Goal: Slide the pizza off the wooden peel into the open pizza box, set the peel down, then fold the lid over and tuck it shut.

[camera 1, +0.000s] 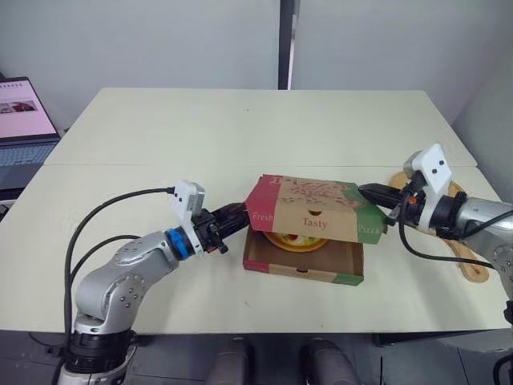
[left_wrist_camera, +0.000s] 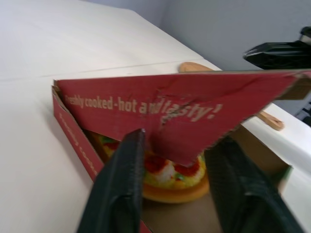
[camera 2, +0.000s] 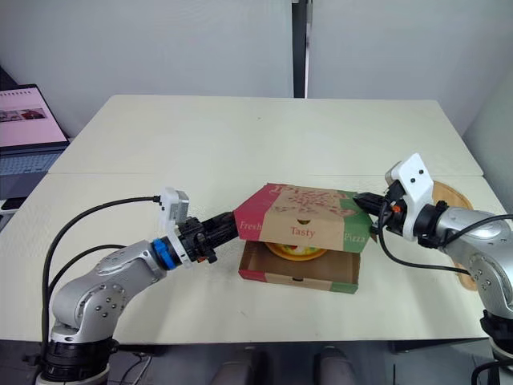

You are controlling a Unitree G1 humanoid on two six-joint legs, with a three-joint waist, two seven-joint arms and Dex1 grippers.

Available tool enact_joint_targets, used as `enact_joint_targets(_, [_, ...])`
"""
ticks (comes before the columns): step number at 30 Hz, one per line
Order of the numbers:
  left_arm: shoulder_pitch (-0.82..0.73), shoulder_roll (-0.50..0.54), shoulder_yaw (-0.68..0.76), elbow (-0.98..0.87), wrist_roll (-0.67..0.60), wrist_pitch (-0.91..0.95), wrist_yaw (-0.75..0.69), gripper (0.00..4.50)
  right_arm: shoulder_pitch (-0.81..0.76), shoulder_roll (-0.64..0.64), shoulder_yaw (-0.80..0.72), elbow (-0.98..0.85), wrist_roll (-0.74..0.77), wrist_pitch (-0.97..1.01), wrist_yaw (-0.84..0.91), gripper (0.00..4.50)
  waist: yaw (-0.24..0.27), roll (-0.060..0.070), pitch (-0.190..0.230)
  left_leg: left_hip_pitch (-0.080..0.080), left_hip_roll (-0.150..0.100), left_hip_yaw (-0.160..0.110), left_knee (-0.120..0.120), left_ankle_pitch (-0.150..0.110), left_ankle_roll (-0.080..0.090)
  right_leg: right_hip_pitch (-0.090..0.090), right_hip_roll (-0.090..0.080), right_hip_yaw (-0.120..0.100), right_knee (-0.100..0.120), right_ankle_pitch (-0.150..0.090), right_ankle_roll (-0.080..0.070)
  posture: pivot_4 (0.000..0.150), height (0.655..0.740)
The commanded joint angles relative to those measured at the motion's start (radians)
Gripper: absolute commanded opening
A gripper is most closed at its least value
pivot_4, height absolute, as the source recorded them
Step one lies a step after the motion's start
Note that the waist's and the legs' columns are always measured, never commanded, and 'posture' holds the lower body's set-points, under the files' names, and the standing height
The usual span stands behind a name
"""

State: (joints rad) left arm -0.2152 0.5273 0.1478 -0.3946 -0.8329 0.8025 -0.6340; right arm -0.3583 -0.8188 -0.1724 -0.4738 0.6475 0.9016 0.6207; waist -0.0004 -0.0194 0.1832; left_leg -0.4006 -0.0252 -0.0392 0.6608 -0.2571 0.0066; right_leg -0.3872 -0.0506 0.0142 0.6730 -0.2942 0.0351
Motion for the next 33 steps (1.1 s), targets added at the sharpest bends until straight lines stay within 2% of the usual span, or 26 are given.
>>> enact_joint_targets(1, [-0.028,0.072,0.055,-0.021,-0.108,0.071,-0.068,3.14,-0.021,-0.007,0.000,-0.007,-0.008,-0.025,0.018,0.00,0.000,0.000,0.000,0.000,0.000,0.000,0.000,0.000,0.000,0.000,0.000,0.000,0.000,0.000,0.000,0.150,0.7400])
enact_joint_targets(5, [-0.058,0.224,0.088,0.029,-0.179,0.154,-0.200,4.36,-0.021,-0.010,0.009,-0.003,-0.015,-0.032,0.027,0.00,-0.002,0.000,0.000,0.000,0.000,0.000,0.000,0.000,0.000,0.000,0.000,0.000,0.000,0.000,0.000,0.150,0.7400])
enact_joint_targets(8, [-0.120,0.336,0.099,0.129,-0.172,0.172,-0.302,4.36,-0.020,-0.010,0.016,0.000,-0.021,-0.039,0.033,0.00,-0.002,0.000,0.000,0.000,0.000,0.000,0.000,0.000,0.000,-0.001,0.000,0.000,0.000,0.000,0.000,0.150,0.7400])
enact_joint_targets(10, [-0.184,0.376,0.092,0.193,-0.157,0.167,-0.342,4.36,-0.020,-0.008,0.022,0.002,-0.026,-0.042,0.037,0.00,-0.002,0.000,0.000,0.000,0.000,0.000,0.000,0.000,0.000,-0.001,0.000,0.000,0.000,0.000,-0.001,0.150,0.7400])
enact_joint_targets(15, [-0.397,0.353,0.040,0.336,-0.097,0.127,-0.381,4.36,-0.016,-0.006,0.043,-0.002,-0.040,-0.047,0.054,0.00,-0.002,0.000,0.001,0.000,0.000,0.000,0.000,0.000,0.000,-0.001,0.000,-0.001,0.000,0.000,-0.001,0.150,0.7400])
enact_joint_targets(19, [-0.533,0.294,-0.079,0.371,-0.013,0.082,-0.441,3.46,-0.005,-0.013,0.062,-0.010,-0.049,-0.050,0.071,0.00,-0.002,-0.001,0.001,0.000,0.000,0.000,0.000,0.000,0.000,-0.001,0.000,0.000,0.000,0.000,0.000,0.150,0.7400])
enact_joint_targets(23, [-0.636,0.206,-0.240,0.421,0.136,-0.041,-0.528,2.18,0.001,-0.018,0.078,-0.019,-0.054,-0.053,0.083,0.00,-0.001,-0.001,0.001,-0.001,0.000,0.000,0.000,0.000,0.000,-0.001,0.000,0.000,0.000,0.000,0.000,0.150,0.7400])
enact_joint_targets(29, [-0.672,0.121,-0.405,0.506,0.331,-0.241,-0.653,0.17,-0.008,-0.001,0.071,-0.019,-0.066,-0.080,0.075,0.00,-0.006,-0.001,0.001,-0.001,0.000,0.001,0.000,0.000,0.000,-0.002,0.001,0.000,0.000,0.000,0.000,0.150,0.7400])
enact_joint_targets(30, [-0.672,0.113,-0.420,0.523,0.354,-0.267,-0.669,0.01,-0.010,0.003,0.065,-0.019,-0.069,-0.088,0.073,0.00,-0.006,-0.001,0.001,-0.001,0.000,0.001,0.000,0.000,0.000,-0.002,0.001,0.000,0.001,0.000,0.000,0.150,0.7400])
enact_joint_targets(33, [-0.674,0.089,-0.435,0.558,0.390,-0.301,-0.699,0.01,-0.012,0.004,0.041,-0.027,-0.060,-0.089,0.074,0.00,-0.004,-0.001,0.001,-0.001,0.000,0.001,0.000,0.000,0.000,-0.002,0.001,0.000,0.001,0.000,0.000,0.150,0.7400])
